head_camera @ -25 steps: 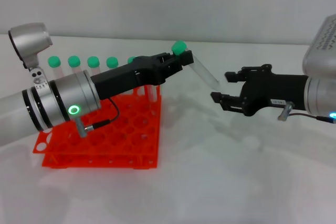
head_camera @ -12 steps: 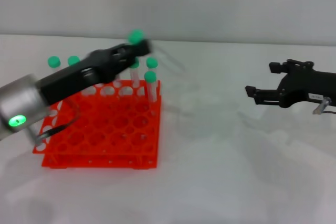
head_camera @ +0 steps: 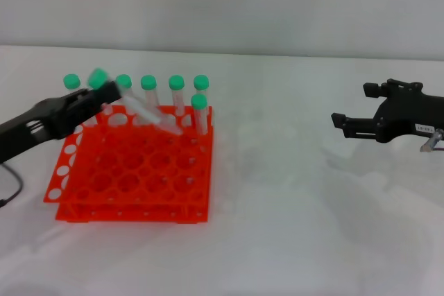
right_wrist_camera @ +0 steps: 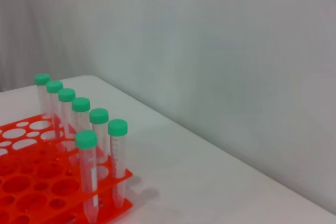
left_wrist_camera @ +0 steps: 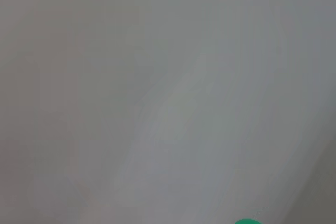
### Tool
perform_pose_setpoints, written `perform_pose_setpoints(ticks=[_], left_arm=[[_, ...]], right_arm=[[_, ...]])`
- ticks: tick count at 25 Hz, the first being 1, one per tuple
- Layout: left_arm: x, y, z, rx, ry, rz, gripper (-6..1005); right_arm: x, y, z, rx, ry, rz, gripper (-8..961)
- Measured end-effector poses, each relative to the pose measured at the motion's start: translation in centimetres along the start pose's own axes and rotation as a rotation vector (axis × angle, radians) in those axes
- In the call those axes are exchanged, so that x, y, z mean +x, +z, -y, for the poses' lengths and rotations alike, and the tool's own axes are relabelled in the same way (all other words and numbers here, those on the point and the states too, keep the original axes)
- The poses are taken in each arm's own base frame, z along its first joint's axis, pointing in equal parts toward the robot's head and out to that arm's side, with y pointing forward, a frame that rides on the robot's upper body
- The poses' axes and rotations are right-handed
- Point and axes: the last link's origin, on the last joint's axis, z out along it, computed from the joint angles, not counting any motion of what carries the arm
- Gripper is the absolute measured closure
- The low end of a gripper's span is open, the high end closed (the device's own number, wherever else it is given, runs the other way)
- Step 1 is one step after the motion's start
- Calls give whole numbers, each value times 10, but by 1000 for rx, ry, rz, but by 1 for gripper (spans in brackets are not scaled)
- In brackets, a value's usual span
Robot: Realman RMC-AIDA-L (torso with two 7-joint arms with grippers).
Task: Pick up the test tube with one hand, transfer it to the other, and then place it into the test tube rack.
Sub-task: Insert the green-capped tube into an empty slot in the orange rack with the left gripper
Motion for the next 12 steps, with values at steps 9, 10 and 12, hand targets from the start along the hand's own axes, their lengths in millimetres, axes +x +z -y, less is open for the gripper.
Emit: perform_pose_setpoints(ticks=[9,10,12], left_arm=[[11,-13,19,170,43,-13,781],[12,-12,22,191,46,-17,781],[17,-9,29,232,54,-19,780]], right_arm=[[9,6,-5,-23,31,-20,94],[10,6,-6,-26,32,-21,94],[11,7,-8,-30,42,-21,94]])
